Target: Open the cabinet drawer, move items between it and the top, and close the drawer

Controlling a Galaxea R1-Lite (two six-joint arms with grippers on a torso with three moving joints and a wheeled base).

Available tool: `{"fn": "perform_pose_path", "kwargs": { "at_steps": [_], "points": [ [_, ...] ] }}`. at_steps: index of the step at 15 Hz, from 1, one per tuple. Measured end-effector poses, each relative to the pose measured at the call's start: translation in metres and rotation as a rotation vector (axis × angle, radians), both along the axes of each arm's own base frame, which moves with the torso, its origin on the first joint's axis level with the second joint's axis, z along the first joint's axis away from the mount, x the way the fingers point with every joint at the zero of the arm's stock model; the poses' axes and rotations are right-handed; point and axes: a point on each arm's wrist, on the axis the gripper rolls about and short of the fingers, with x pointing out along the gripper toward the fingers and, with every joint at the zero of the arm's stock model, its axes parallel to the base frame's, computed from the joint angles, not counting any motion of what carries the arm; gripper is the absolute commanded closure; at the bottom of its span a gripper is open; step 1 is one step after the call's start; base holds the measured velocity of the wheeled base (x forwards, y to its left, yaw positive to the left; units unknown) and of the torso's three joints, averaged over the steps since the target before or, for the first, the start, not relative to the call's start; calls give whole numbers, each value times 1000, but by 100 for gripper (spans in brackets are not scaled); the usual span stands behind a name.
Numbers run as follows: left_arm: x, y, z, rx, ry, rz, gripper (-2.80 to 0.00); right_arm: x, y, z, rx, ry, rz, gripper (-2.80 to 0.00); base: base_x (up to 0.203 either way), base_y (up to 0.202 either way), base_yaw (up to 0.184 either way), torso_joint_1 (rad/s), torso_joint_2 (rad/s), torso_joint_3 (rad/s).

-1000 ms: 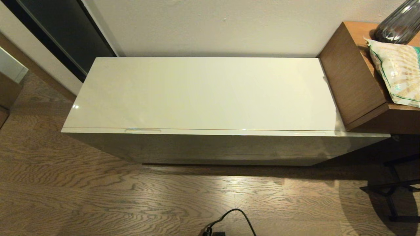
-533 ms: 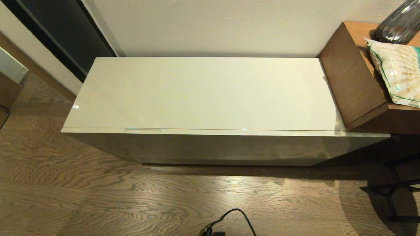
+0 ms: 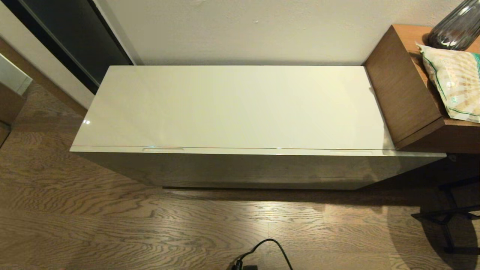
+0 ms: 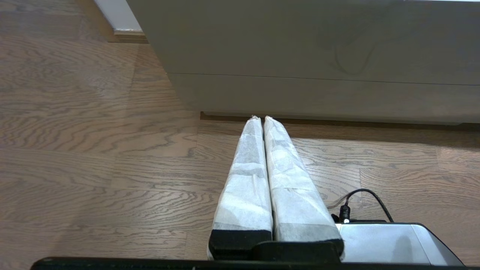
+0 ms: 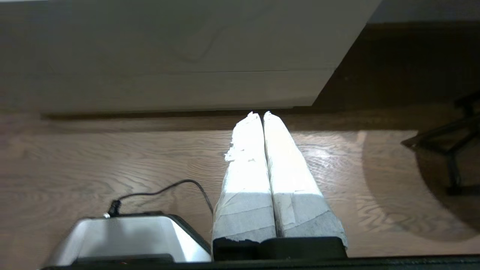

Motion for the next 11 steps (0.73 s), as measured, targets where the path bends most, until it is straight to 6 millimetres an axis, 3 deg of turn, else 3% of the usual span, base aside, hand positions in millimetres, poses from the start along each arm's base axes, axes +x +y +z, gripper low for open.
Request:
{"fn": "perform_pose_path", "kwargs": {
  "at_steps": [11],
  "points": [
    [0,0,0,0,0,0,0,0,0,0,5,1,-3,0,0,0,0,0,0,0]
  ]
}}
